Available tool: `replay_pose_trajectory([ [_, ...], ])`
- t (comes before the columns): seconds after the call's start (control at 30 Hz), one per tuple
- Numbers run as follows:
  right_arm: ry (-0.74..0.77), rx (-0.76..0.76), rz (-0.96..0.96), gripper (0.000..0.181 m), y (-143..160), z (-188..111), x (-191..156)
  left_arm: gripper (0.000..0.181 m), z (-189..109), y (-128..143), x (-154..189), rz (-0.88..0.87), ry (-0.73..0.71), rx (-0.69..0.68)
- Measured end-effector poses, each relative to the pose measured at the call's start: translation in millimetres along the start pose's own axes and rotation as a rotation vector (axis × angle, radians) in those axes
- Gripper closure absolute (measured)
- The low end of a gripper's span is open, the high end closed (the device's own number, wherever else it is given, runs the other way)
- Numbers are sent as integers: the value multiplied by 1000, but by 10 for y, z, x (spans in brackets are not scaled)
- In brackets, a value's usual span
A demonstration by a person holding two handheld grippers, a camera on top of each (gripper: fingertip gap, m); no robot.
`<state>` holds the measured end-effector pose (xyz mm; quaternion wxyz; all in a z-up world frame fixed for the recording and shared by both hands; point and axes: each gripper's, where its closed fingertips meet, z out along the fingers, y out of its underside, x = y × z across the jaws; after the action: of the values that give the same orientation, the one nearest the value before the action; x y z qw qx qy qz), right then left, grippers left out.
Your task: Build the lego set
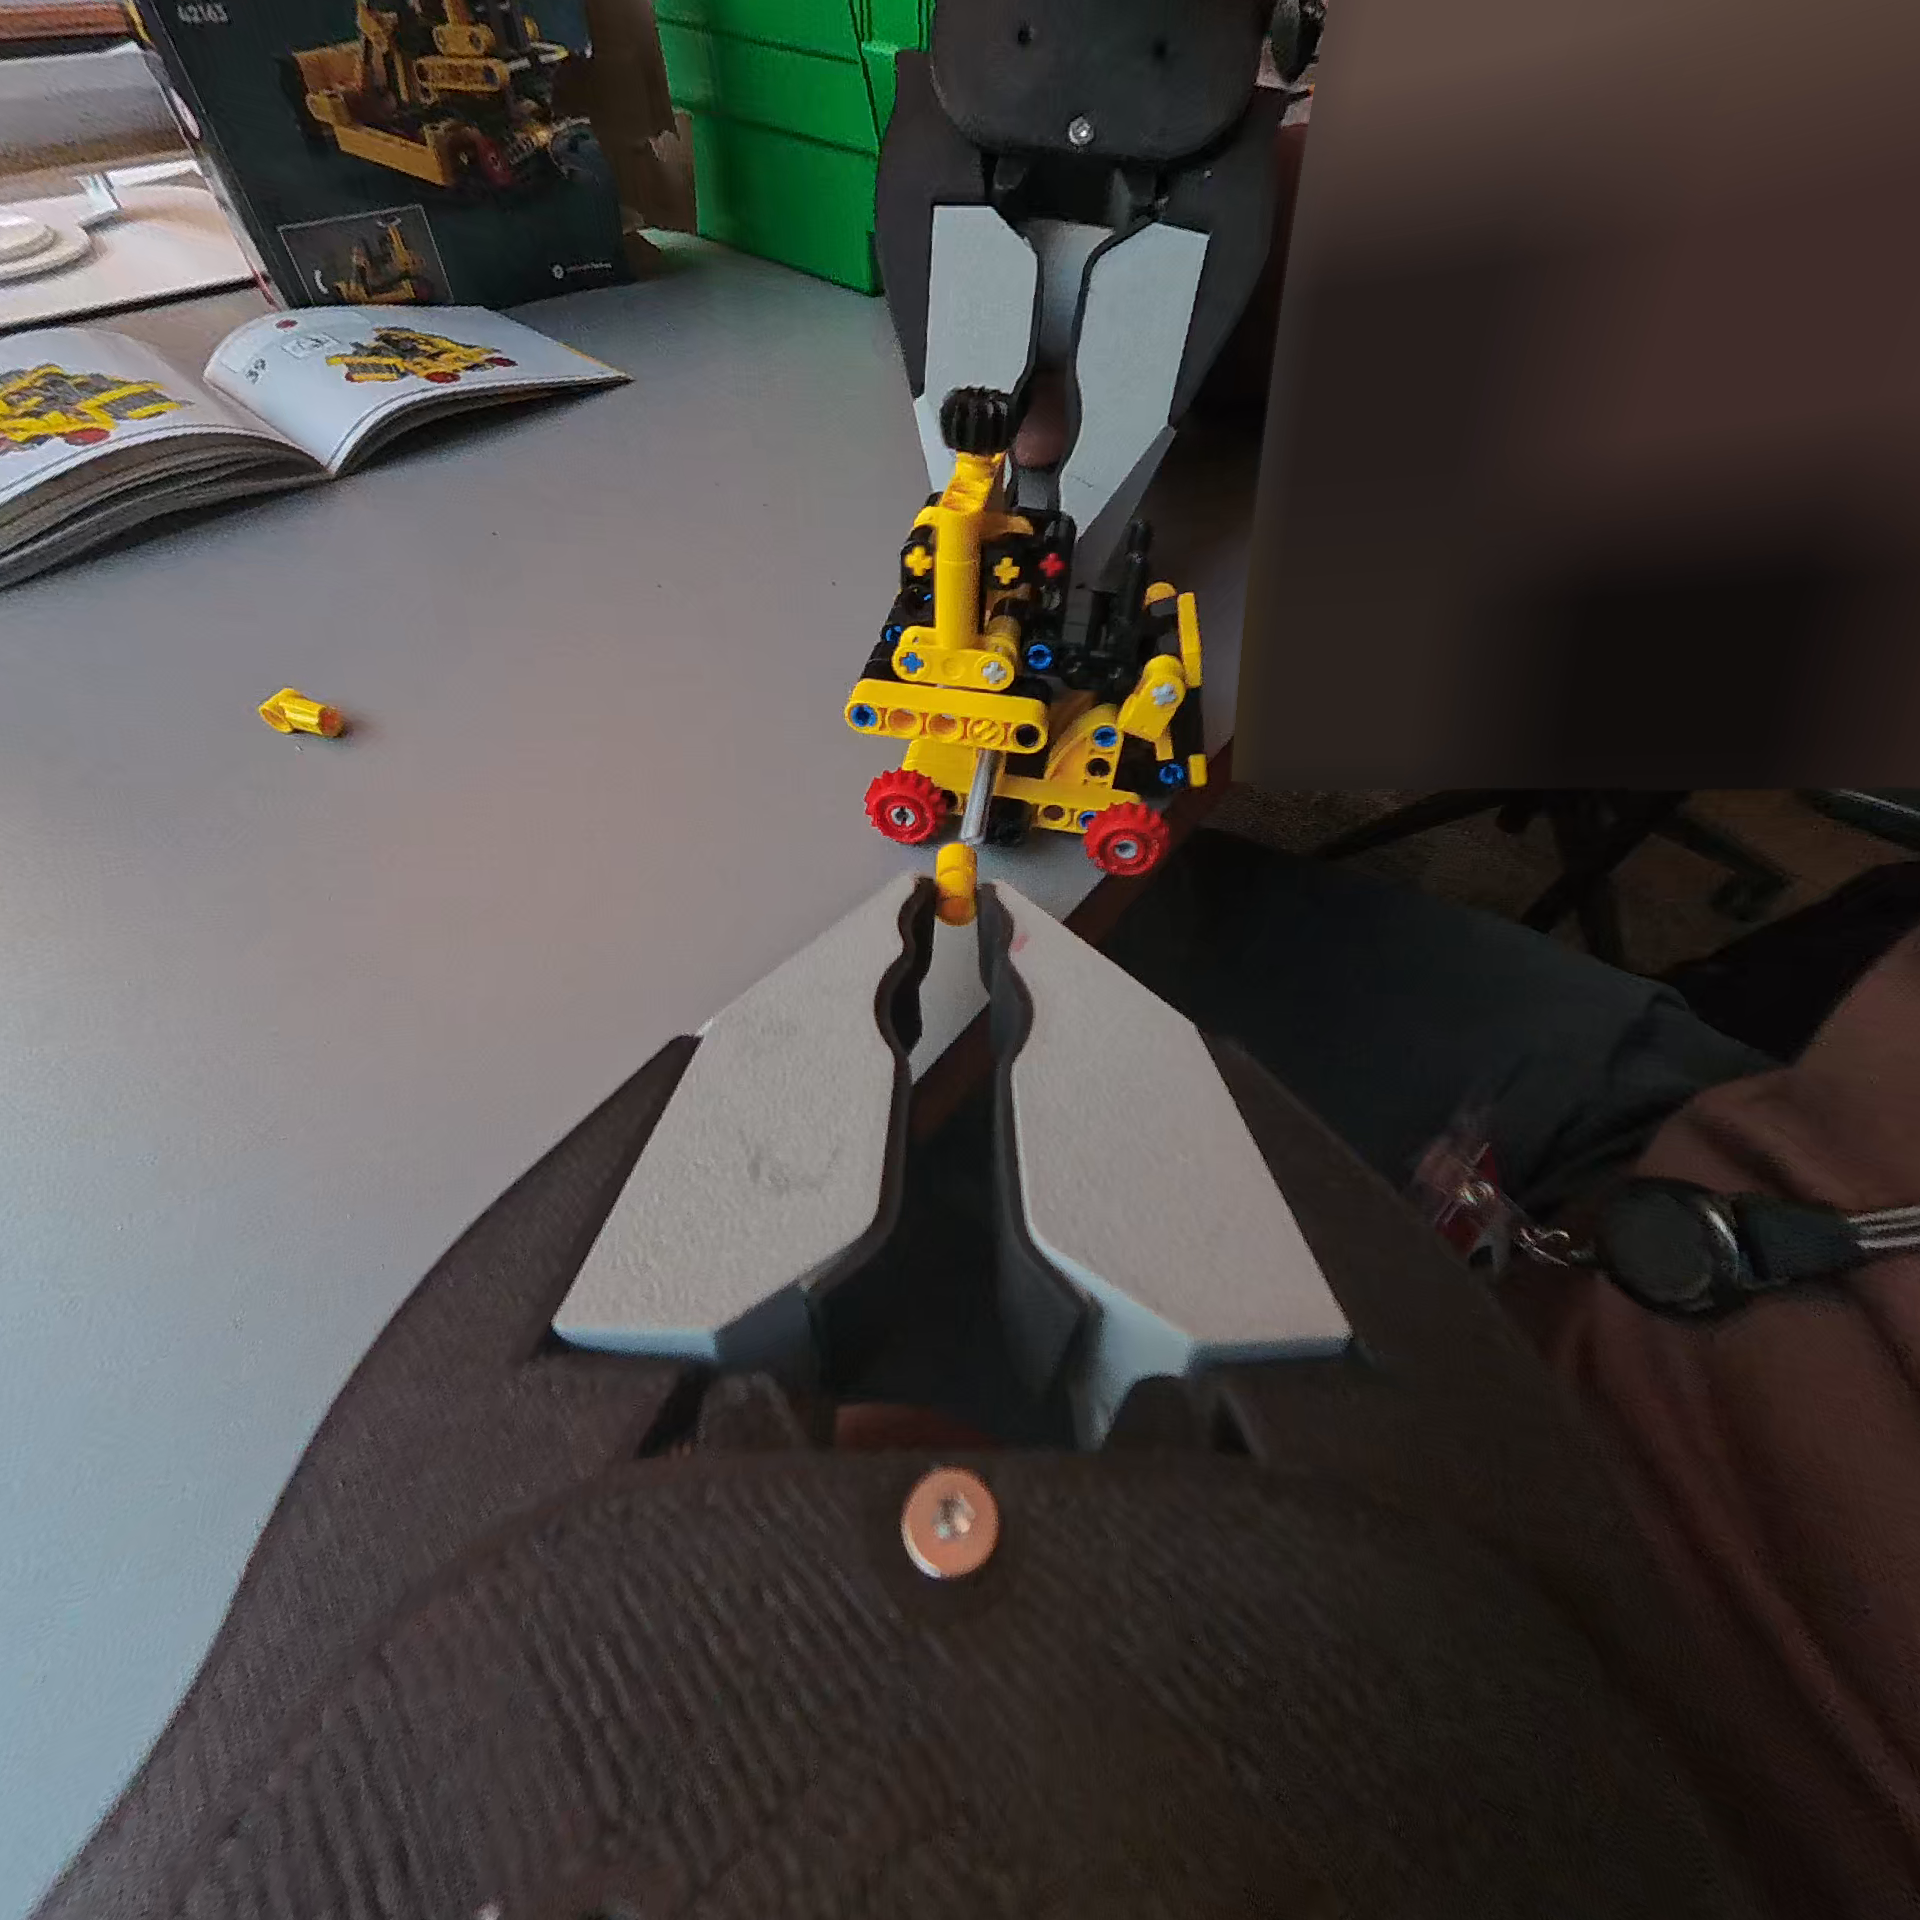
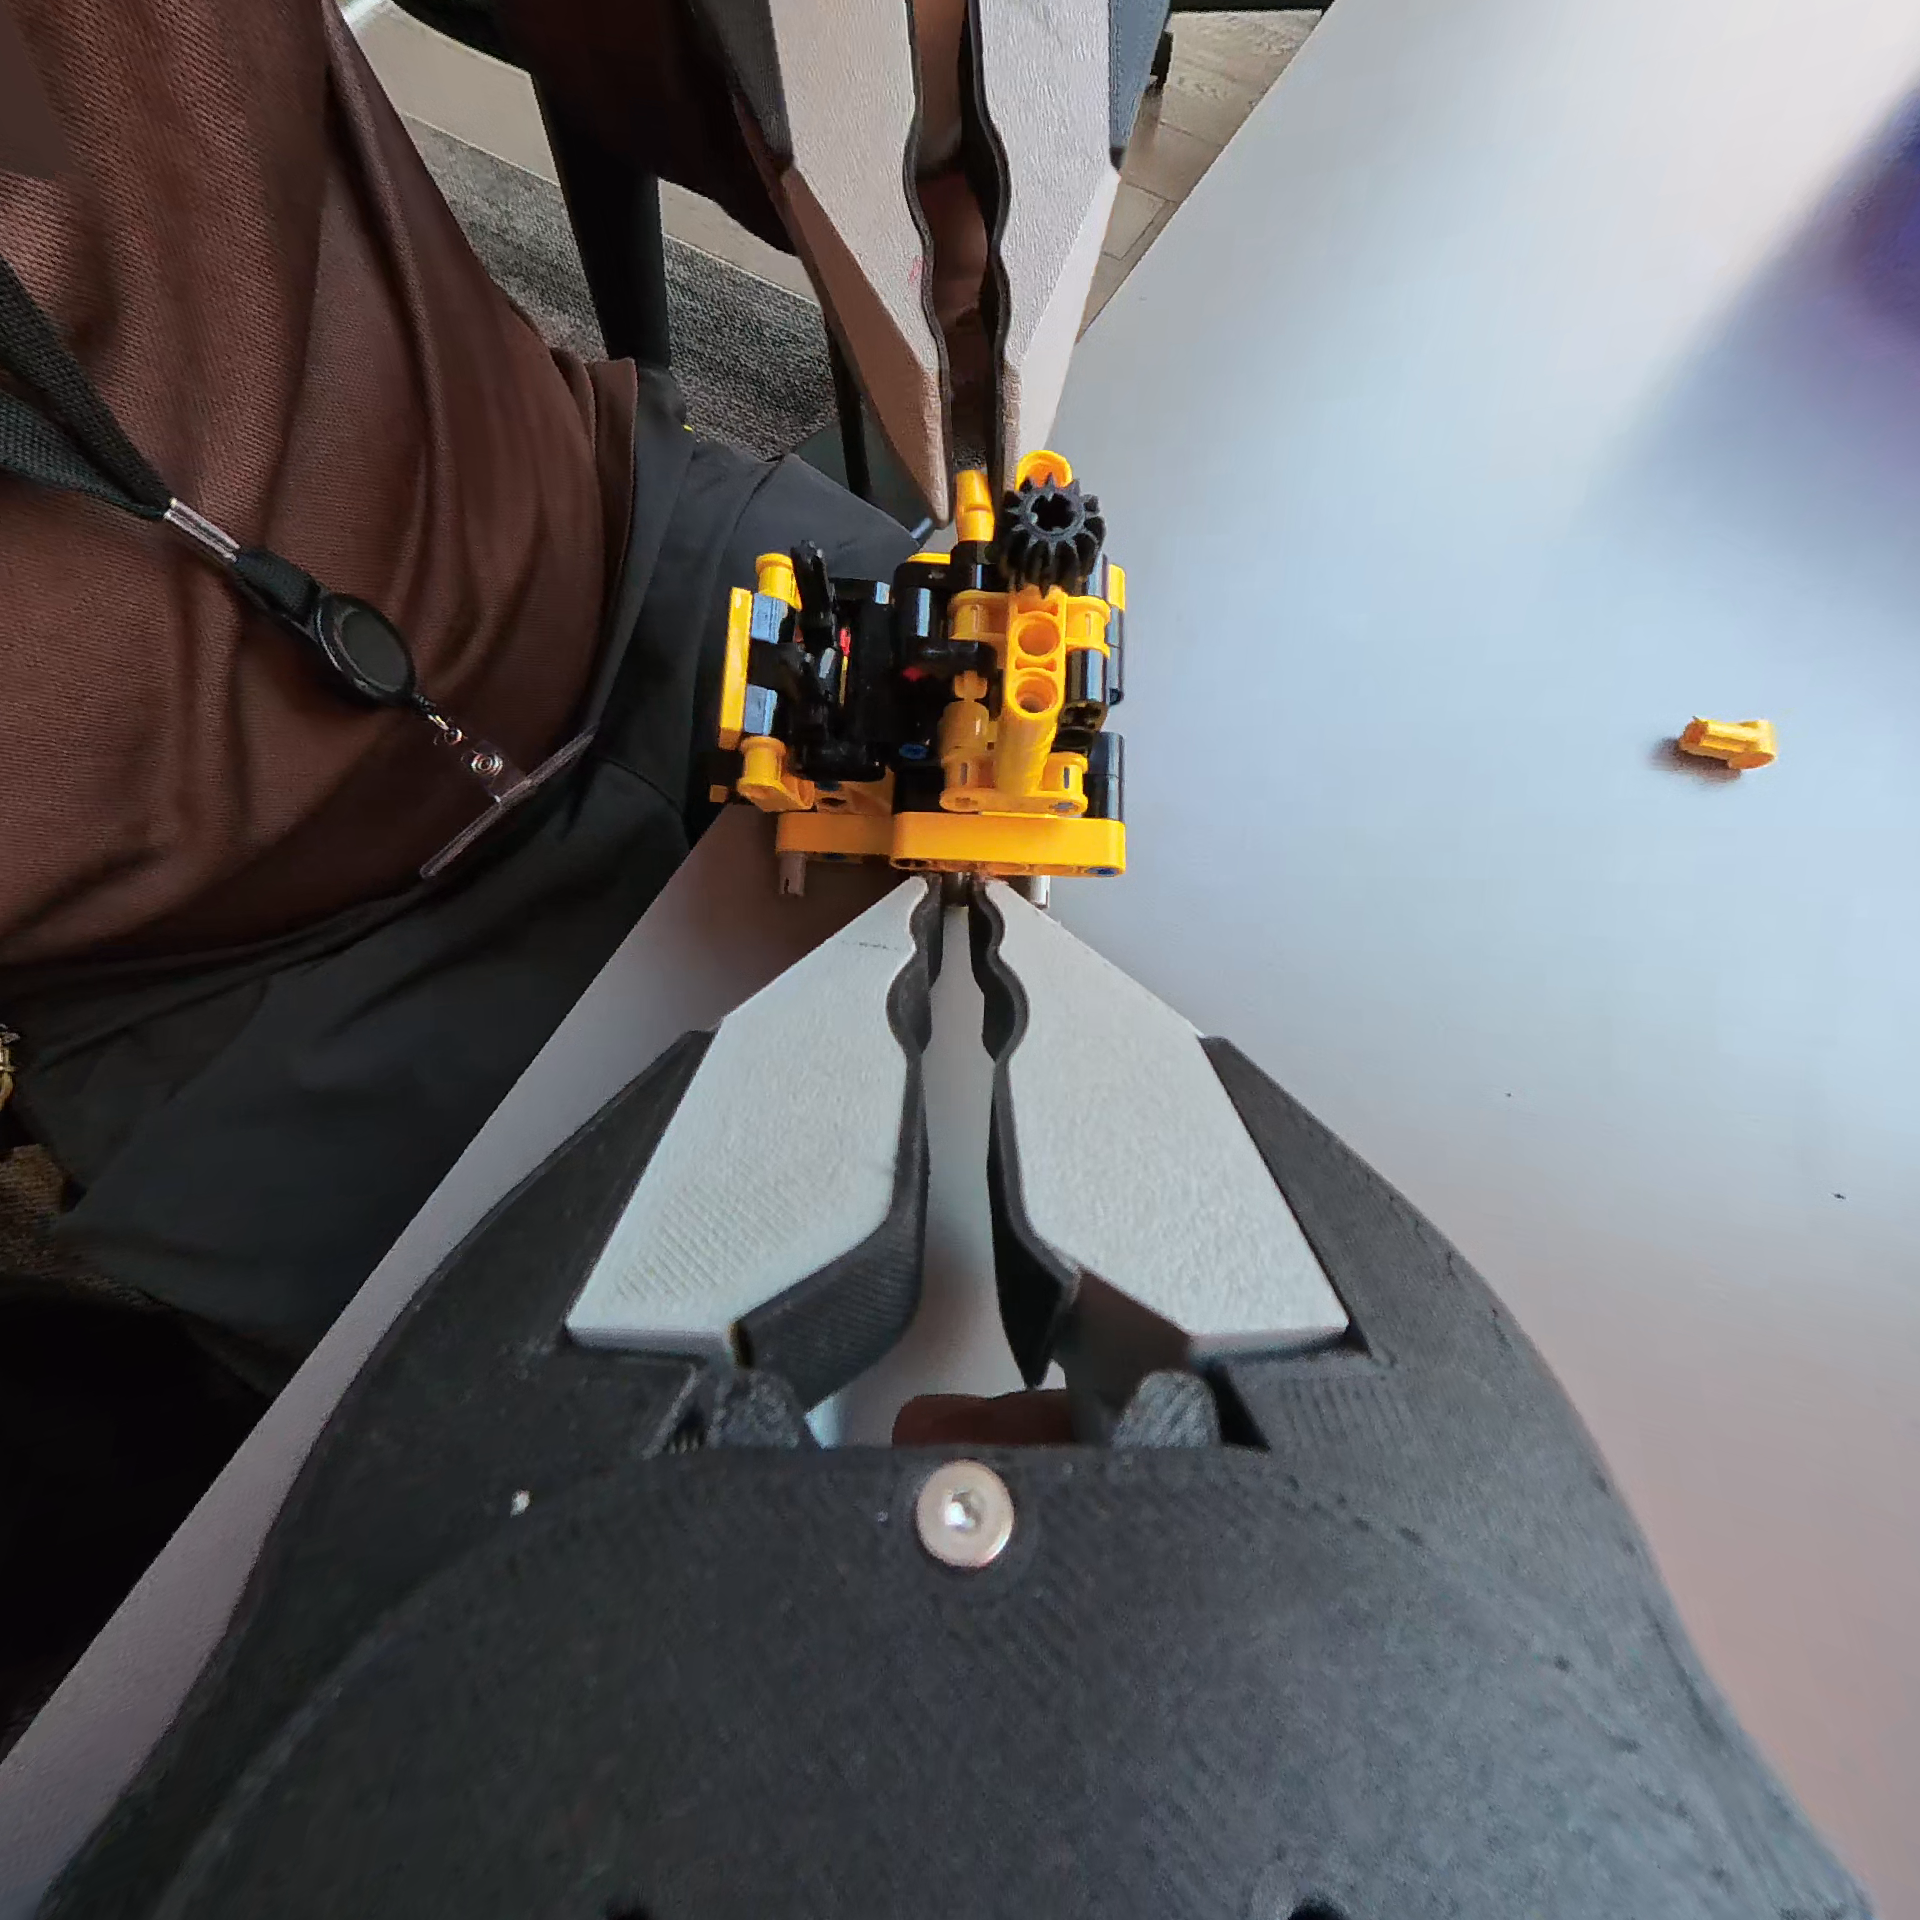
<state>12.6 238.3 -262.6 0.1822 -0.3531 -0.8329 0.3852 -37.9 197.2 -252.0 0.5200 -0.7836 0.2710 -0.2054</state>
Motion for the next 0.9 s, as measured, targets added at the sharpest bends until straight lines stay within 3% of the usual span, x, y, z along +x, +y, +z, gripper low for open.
replay_pose_trajectory([
  [0.9, -5, 0, 42, 180, 0, 1, 11, 176, 37, -23, 28, -55, 86, 83],
])
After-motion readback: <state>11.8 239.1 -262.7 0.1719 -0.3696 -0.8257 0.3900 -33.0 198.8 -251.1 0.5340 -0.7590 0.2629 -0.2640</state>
